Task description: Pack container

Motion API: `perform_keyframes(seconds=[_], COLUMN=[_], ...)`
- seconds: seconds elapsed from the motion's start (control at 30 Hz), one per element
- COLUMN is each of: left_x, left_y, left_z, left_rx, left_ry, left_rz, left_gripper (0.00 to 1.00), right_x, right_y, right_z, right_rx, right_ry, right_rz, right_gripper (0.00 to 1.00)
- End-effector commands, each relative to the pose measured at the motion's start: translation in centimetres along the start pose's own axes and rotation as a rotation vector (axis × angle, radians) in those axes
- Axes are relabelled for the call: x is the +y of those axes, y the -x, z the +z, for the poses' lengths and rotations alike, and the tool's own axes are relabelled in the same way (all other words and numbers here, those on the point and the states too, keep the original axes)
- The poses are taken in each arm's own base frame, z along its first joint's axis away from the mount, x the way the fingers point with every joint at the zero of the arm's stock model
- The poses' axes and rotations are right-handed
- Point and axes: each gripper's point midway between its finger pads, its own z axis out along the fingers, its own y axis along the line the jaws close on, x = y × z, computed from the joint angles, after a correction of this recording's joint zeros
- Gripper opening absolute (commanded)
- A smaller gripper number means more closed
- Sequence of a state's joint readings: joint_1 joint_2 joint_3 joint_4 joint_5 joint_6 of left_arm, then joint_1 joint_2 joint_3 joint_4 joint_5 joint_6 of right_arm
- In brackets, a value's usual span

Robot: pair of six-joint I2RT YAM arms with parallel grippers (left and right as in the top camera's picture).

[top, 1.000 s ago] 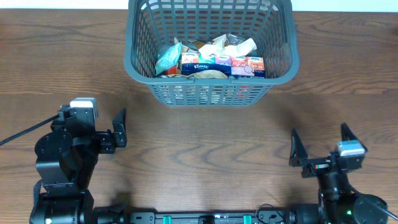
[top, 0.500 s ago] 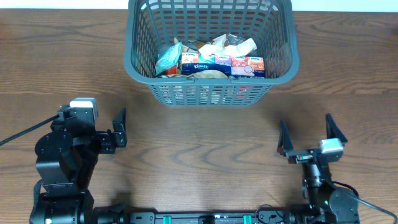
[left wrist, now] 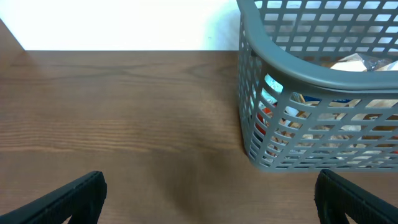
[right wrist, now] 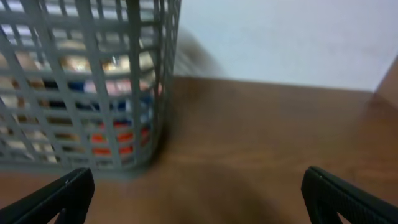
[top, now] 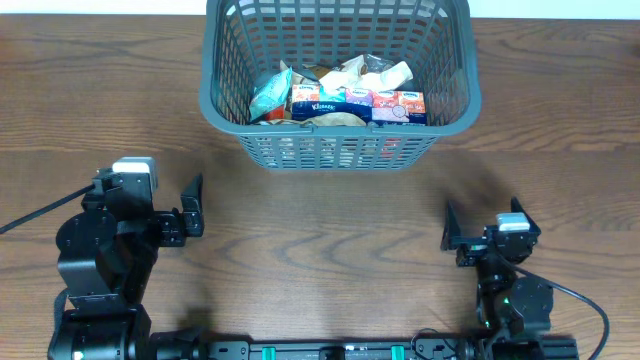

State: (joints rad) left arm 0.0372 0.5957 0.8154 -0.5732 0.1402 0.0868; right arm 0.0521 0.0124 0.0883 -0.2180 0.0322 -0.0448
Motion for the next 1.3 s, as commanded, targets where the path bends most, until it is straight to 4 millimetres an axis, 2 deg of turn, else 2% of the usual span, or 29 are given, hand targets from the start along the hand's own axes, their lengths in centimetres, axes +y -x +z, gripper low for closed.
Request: perform_keyframes(seconds=[0.0, 1.27], left_x=[-0.22, -0.22], left_y=[-0.07, -0.07], left_z=[0.02, 0.02], left_rx=[0.000, 0.000], left_ry=[-0.010, -0.010], left_rz=[0.019, 0.019], left_gripper=[0.99, 0.99], right_x=[-0.17, -0.54], right_y=[-1.20, -1.41], right_z=[-0.02, -0.04], right_rx=[0.043, 0.052], right_ry=[-0.014, -0.036], right_rz=[-0.015, -0.016], right_gripper=[0.99, 0.99])
